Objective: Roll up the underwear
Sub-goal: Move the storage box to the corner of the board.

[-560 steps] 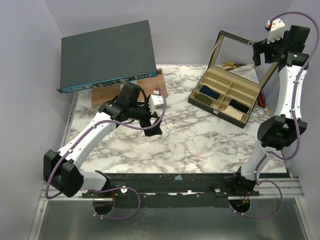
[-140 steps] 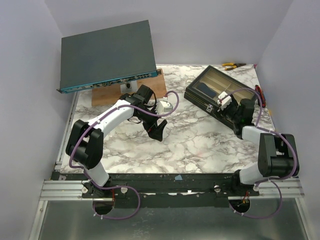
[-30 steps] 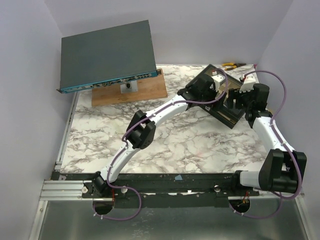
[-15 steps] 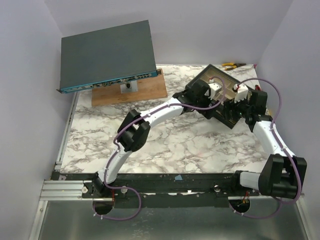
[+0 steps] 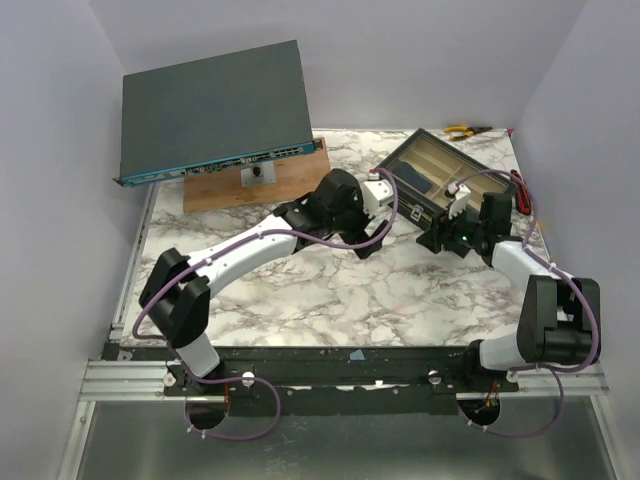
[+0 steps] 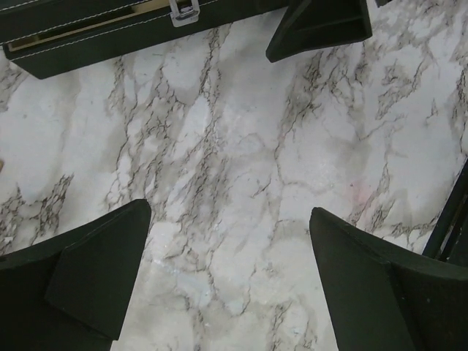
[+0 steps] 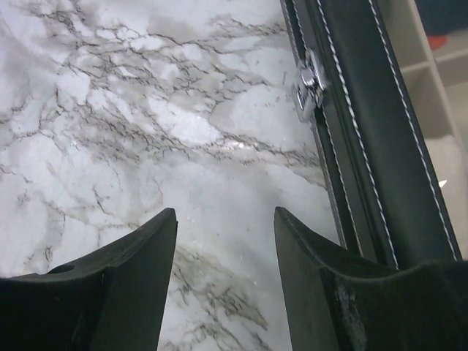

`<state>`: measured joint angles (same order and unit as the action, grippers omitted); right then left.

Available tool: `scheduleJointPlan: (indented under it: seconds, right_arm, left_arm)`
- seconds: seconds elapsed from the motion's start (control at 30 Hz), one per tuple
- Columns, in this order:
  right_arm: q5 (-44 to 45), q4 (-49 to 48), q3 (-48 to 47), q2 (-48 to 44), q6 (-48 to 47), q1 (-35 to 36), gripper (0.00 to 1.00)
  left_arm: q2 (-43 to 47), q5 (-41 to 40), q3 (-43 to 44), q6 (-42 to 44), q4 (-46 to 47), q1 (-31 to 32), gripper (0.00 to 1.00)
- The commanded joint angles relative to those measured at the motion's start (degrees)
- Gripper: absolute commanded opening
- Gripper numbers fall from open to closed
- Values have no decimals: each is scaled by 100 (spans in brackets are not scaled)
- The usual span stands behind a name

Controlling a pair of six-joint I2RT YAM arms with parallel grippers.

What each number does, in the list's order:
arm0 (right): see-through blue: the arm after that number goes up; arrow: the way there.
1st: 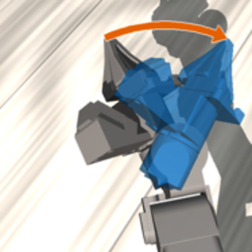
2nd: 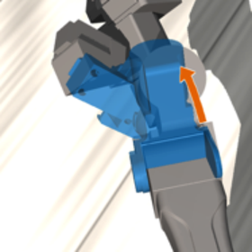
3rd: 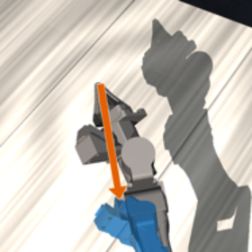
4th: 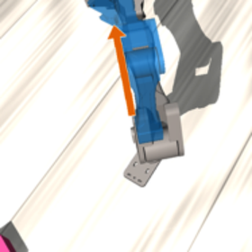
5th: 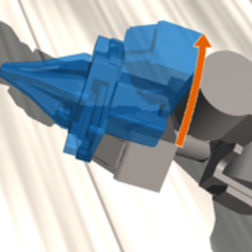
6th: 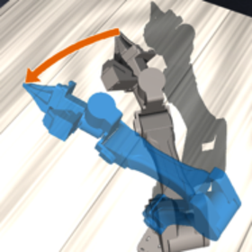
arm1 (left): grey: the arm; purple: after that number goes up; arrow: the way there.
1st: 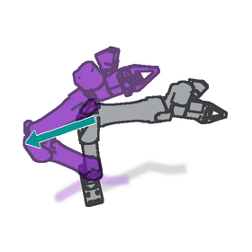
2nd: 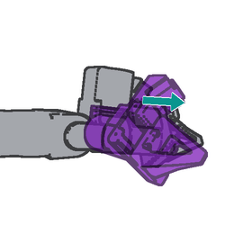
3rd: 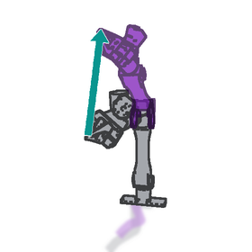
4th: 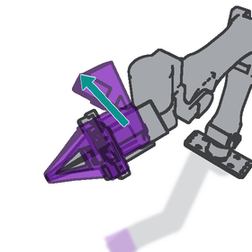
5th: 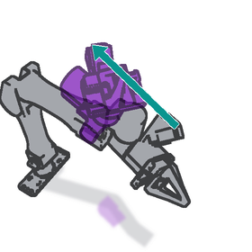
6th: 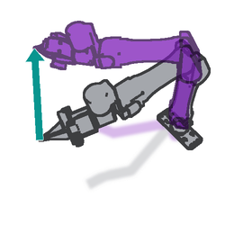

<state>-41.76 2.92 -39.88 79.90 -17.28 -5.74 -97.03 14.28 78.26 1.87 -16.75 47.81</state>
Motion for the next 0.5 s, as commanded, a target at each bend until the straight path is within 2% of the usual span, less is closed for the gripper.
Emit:
scheduleJointPlan:
  seconds: [0.0,0.13,0.27,0.47]
  right_arm:
    - [-63,-1373,44,304,572,278,58]
    - [415,-1929,-30,572,842,418,58]
    - [849,-2015,-184,847,919,477,58]
    - [1259,-2563,108,778,974,574,58]
  left_arm:
    - [515,188,-374,444,48,-88,99]
    - [659,160,-468,442,32,-97,99]
    - [694,199,-511,353,37,-101,99]
    - [693,266,-584,298,110,-114,99]
